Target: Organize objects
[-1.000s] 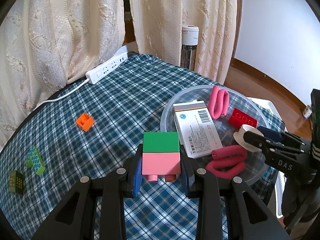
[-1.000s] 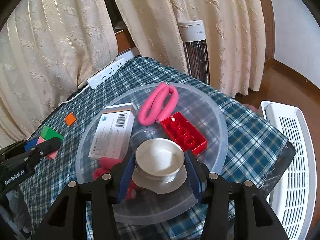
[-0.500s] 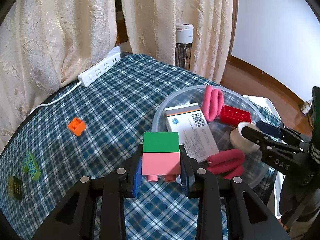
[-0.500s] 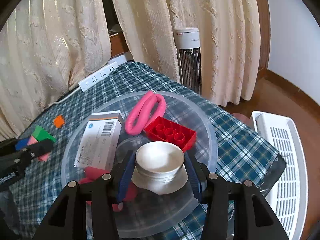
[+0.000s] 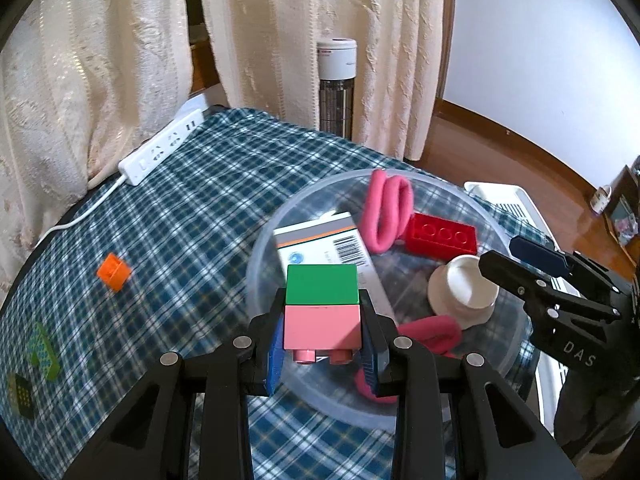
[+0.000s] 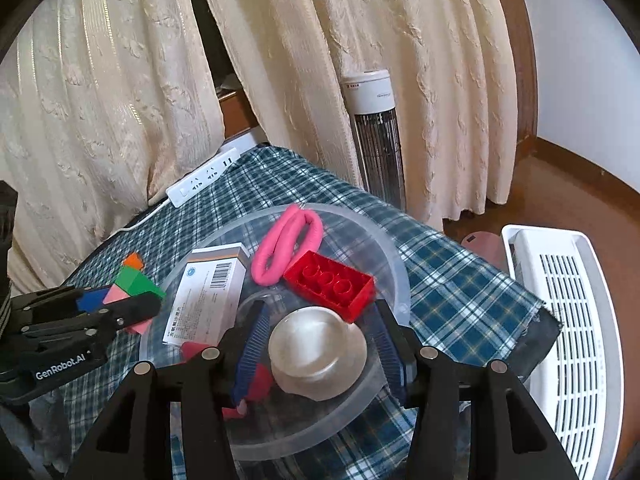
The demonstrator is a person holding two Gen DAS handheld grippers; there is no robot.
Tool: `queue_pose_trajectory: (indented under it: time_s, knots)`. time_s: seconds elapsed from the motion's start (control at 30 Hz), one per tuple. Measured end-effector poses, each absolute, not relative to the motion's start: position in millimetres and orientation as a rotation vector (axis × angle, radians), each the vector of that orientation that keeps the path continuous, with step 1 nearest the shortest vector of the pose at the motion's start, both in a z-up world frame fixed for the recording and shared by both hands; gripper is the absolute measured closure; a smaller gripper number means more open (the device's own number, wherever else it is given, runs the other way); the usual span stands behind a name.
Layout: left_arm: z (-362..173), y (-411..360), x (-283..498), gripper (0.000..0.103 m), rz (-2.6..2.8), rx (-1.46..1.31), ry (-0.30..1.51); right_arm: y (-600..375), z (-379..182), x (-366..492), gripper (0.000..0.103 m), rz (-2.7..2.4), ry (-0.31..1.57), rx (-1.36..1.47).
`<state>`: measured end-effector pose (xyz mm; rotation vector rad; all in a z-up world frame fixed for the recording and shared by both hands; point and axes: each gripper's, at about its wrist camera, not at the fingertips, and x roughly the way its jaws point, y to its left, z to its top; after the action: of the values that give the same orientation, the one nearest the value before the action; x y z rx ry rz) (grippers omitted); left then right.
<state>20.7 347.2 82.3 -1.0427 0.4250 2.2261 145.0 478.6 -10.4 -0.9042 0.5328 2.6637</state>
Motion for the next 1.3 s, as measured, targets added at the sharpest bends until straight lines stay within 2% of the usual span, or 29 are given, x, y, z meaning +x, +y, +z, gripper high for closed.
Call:
queue_pose_trajectory:
  time_s: [0.53, 1.17, 1.3]
  knots:
    - [74.0, 396.6, 23.3, 0.07, 2.129, -1.043, 0.451, 498.1, -8.5, 155.4, 0.048, 2.645, 0.559, -0.844]
    - [64.4, 412.9, 22.0, 0.069, 2.083, -1.072, 0.441, 501.6, -12.7, 154.7, 0.048, 2.637, 0.571, -0.854]
    - [64.6, 412.1, 21.2, 0.059, 2.082, -1.081, 0.426, 500.8, -12.3, 154.7, 0.048, 2.636, 0.569, -0.855]
